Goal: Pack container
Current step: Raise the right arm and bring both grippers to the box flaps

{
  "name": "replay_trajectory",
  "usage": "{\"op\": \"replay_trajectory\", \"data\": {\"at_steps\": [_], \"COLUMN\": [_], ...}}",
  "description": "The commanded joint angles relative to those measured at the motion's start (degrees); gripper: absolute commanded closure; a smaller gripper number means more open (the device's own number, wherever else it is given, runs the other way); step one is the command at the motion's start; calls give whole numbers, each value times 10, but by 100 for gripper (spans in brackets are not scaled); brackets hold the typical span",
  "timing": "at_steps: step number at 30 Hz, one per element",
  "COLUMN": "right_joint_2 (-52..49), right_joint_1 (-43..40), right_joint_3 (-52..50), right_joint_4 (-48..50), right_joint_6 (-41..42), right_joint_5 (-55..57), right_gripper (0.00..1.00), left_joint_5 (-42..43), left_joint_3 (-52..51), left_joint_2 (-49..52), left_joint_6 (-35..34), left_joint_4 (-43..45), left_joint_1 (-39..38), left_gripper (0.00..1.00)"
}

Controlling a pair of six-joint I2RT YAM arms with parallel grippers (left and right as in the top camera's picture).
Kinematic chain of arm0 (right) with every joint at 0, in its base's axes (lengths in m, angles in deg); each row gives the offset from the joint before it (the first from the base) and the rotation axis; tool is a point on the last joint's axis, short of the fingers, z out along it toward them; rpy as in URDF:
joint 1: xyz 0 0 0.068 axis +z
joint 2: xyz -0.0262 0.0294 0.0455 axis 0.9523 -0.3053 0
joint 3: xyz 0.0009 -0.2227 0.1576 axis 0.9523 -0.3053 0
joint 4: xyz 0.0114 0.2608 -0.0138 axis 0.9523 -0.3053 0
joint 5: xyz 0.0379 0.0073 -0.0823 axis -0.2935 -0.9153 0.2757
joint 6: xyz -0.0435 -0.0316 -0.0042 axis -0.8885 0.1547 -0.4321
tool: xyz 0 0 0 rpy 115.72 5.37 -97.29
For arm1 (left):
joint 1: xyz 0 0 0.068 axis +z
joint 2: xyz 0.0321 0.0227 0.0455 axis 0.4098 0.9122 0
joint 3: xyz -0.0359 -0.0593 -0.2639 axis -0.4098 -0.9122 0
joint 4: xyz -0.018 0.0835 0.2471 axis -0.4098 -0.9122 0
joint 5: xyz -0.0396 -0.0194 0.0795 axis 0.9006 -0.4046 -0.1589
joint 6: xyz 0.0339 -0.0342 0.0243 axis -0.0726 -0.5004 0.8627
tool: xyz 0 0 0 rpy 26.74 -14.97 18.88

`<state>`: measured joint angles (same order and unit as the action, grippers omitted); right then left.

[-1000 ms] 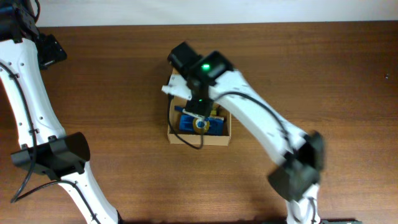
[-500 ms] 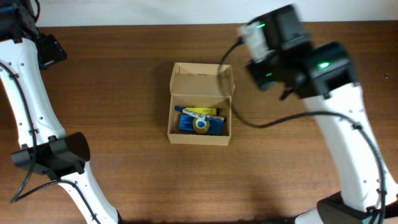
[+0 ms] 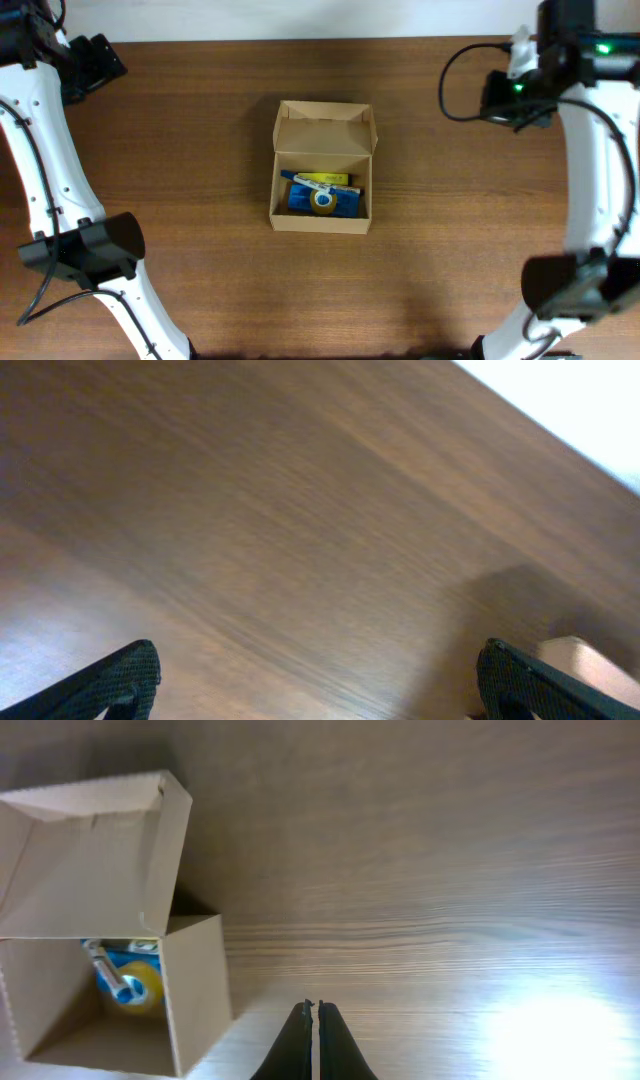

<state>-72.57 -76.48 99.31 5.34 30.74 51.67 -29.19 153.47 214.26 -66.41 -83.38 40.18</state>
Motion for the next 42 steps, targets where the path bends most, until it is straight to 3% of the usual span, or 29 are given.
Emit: {"op": "replay_trajectory", "data": {"at_steps": [1,3,5,7,15,20,30,42], "right_joint_2": [-59,-93,-122,-151,-218,-250,-327,-352], "right_joint_1": [1,1,1,1,1,5,33,68], "right_joint_3": [0,0,0,0,0,0,0,0], "right_joint_4": [2,14,31,52,100,120,129,146], "right_joint_6": [13,13,13,13,42,45,56,56], "right_joint_5": [-80,-109,-143,-188,-256,-305,-338,-345], "right_gripper": [96,96,96,96,96,96,96,96], "left_joint_5": [61,68,82,143,409,518,570,605], "left_joint_3": [-2,-2,-3,-3,-3,-3,-3,-5], "left_joint_2": [2,7,18,36,171,249,313,357], "left_joint_6": [-9,1,4,29,59,70,72,71], "left_joint_4": [11,18,25,34,34,49,89,68], "left_joint_1": [2,1,1,2,-6,-31,-104,-137], "left_gripper": [18,80,94,98,98,98,99,99]}}
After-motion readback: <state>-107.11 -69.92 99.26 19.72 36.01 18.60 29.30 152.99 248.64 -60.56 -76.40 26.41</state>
